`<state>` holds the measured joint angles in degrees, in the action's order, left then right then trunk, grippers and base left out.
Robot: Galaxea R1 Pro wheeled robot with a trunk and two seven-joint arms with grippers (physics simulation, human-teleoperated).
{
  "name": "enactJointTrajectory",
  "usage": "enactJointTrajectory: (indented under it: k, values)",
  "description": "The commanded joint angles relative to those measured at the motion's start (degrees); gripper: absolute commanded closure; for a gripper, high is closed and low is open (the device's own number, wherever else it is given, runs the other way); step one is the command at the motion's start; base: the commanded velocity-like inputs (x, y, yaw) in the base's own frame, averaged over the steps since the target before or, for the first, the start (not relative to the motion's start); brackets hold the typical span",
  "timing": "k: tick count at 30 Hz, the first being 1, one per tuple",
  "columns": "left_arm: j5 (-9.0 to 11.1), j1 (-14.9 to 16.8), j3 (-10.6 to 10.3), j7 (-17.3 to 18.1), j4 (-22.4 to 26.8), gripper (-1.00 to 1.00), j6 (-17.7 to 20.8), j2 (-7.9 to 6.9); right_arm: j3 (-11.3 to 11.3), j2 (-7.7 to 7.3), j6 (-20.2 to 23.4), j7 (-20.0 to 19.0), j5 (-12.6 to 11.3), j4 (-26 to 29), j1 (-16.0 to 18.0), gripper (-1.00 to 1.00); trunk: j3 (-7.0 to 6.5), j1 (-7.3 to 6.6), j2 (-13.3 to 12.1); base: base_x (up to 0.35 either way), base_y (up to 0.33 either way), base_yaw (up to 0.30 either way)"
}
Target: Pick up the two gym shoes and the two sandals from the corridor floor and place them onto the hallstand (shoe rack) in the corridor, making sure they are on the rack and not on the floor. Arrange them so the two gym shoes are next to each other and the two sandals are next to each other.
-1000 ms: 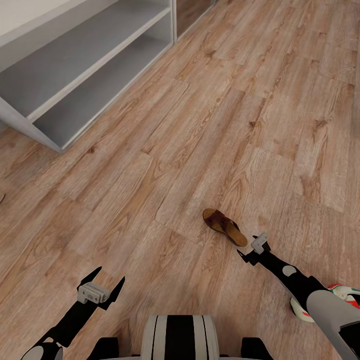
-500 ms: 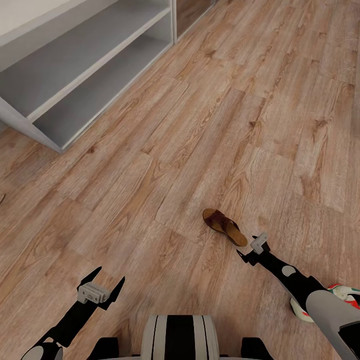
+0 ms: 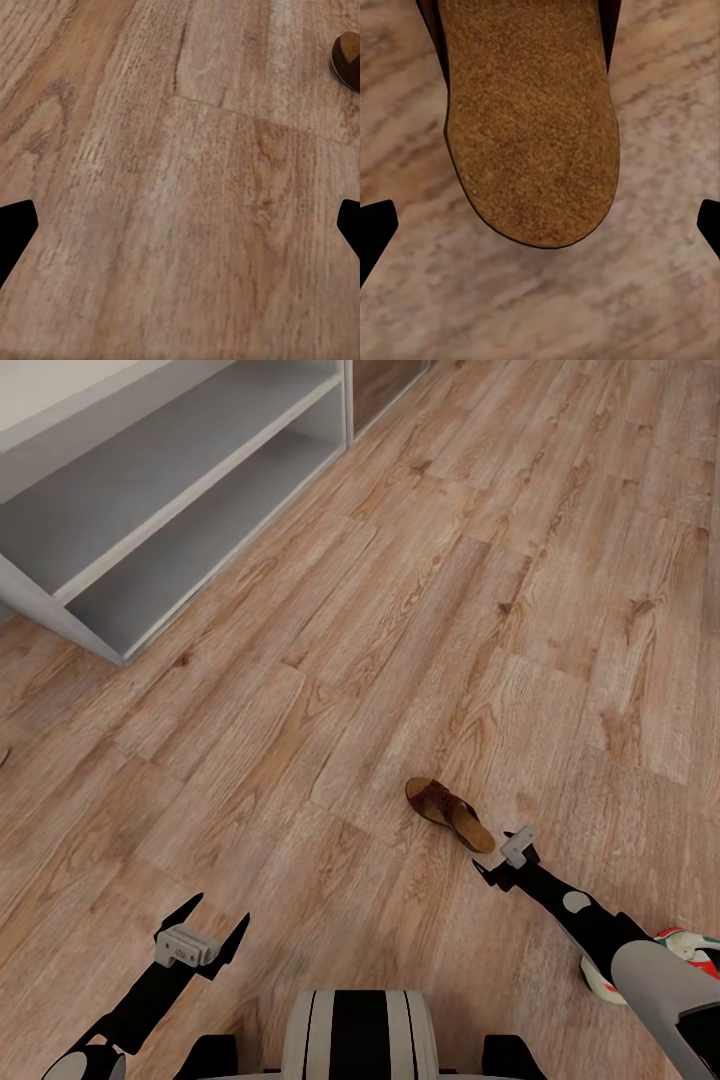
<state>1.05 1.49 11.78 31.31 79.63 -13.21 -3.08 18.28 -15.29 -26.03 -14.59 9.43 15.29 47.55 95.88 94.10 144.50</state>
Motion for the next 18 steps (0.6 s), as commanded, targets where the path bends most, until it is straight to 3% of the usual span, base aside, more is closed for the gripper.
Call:
enactJointTrajectory:
  k: [1,18]
  values:
    - [0.0,0.0,0.0,0.0,0.0,-1.0,0.0,0.0,0.0,0.02,0.0,0.0,0.0,0.0,0.0,-1.0,0.0,0.0,0.0,0.034,0.0,0.0]
    - [0.0,0.0,0.0,0.0,0.0,-1.0,-0.1,0.0,0.0,0.08,0.0,0.0,0.0,0.0,0.0,-1.0,0.0,0.0,0.0,0.058,0.0,0.0]
